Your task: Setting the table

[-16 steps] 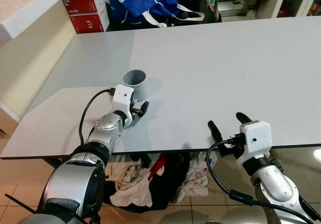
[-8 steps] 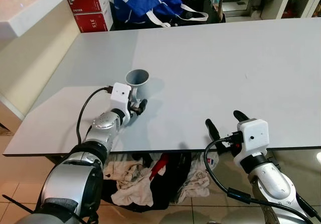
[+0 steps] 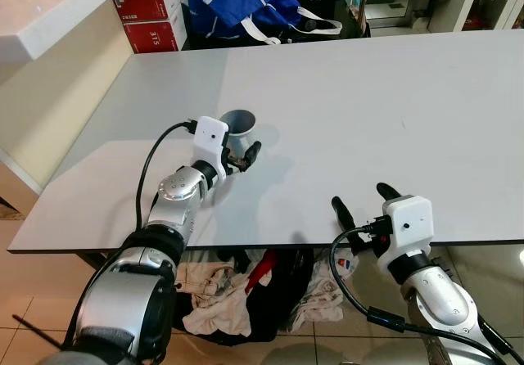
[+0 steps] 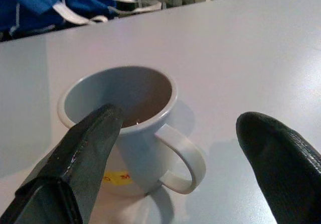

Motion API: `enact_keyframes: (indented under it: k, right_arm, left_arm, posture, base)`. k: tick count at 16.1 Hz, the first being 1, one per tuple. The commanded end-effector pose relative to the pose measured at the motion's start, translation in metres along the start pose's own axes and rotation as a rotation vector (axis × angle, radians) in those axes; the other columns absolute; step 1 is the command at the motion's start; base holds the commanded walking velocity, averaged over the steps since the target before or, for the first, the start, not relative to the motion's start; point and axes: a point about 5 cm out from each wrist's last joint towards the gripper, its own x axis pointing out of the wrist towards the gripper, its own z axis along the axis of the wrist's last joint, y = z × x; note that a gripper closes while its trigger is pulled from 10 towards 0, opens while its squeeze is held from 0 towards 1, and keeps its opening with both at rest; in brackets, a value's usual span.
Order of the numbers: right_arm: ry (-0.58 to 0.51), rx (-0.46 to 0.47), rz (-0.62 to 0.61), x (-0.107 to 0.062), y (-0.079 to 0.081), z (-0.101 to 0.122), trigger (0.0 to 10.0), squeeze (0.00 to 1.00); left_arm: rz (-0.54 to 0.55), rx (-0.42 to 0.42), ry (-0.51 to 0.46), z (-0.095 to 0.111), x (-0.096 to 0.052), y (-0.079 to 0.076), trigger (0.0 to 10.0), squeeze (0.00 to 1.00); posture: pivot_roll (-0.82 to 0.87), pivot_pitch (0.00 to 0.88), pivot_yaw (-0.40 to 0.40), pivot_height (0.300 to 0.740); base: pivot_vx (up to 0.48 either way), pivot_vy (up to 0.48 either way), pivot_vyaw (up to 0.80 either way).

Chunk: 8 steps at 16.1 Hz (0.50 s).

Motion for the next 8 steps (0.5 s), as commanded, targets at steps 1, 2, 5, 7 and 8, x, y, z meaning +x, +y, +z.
enact_keyframes:
  k: [1, 2, 5, 7, 8]
  right_arm:
    - [-0.005, -0.008, 0.0, 0.003, 0.001, 0.0, 10.0, 0.0]
    - [-0.006, -0.008, 0.008, 0.004, 0.002, 0.0, 10.0, 0.0]
    - [-0.006, -0.007, 0.011, 0.006, 0.002, -0.002, 10.0, 0.0]
    - [-0.007, -0.005, 0.013, 0.007, 0.002, -0.003, 10.0, 0.0]
    - [-0.007, -0.005, 0.012, 0.007, 0.001, -0.003, 10.0, 0.0]
  left_arm:
    - [0.01, 0.007, -0.008, -0.001, -0.005, 0.006, 10.0, 0.0]
    - [0.012, 0.009, -0.002, -0.004, -0.009, 0.009, 10.0, 0.0]
    - [0.028, 0.005, 0.03, -0.012, -0.02, 0.016, 10.0, 0.0]
    - [0.037, 0.003, -0.001, -0.01, -0.03, 0.016, 10.0, 0.0]
    - [0.047, 0.002, -0.027, -0.006, -0.037, 0.014, 10.0, 0.0]
  posture:
    - [-0.18, 0.0, 0.11, 0.74]
    - [-0.17, 0.0, 0.109, 0.74]
    - [-0.16, 0.0, 0.11, 0.74]
    - [-0.15, 0.0, 0.112, 0.74]
    - [-0.15, 0.0, 0.113, 0.74]
  base:
    - [0.0, 0.0, 0.0]
    - [0.0, 0.0, 0.0]
    - [0.0, 0.0, 0.0]
    - [0.0, 0.0, 0.0]
    - [0.0, 0.0, 0.0]
